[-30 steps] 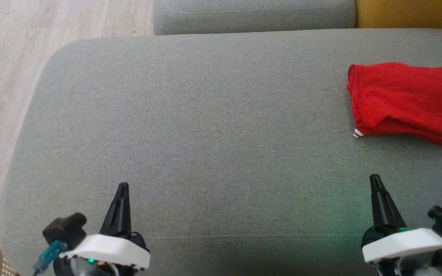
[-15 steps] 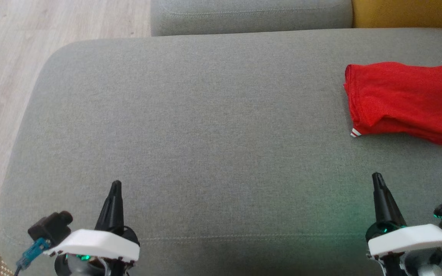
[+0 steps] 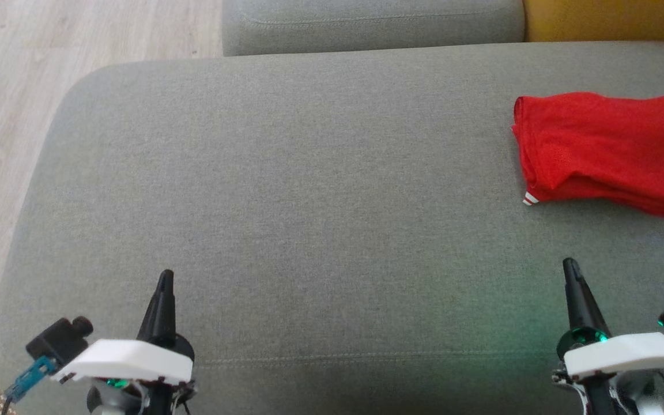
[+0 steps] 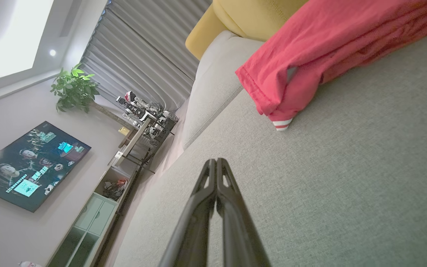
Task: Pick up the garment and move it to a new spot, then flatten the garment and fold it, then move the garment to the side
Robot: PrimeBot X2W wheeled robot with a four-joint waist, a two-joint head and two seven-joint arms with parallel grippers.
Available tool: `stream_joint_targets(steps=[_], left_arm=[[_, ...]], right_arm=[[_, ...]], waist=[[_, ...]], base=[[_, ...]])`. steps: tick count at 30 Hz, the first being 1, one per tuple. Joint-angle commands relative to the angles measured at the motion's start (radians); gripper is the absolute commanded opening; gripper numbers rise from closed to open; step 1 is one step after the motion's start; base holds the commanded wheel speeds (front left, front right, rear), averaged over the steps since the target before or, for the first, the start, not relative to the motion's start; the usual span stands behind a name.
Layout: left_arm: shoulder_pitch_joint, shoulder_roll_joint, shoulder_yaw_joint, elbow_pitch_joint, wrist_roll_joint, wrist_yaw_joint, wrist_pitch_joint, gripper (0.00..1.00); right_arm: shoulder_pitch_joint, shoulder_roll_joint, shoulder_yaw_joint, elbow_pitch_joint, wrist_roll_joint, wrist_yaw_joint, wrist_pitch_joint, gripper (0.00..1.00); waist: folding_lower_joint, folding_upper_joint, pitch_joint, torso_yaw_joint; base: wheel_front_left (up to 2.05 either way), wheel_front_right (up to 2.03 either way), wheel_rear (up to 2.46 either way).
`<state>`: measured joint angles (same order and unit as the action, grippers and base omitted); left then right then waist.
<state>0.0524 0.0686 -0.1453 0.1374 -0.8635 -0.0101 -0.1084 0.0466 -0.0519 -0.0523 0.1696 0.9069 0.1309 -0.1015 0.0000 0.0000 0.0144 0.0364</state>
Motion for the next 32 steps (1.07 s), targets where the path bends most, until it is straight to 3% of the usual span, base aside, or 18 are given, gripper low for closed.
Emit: stream_joint_targets(steps=[1, 32], left_arm=[[-0.054, 0.017, 0.033, -0.022, -0.035, -0.01, 0.006, 0.0], [-0.104, 0.018, 0.119, 0.041, -0.406, -0.065, 0.092, 0.0]], right_arm=[[-0.058, -0.019, 0.006, -0.024, 0.035, 0.0, 0.009, 0.0], [-0.104, -0.023, -0.008, 0.023, 0.379, 0.0, 0.095, 0.0]], waist=[[0.0, 0.0, 0.0, -0.001], [0.0, 0.0, -0.006, -0.018]], base=[[0.0, 0.0, 0.0], [0.0, 0.0, 0.0]])
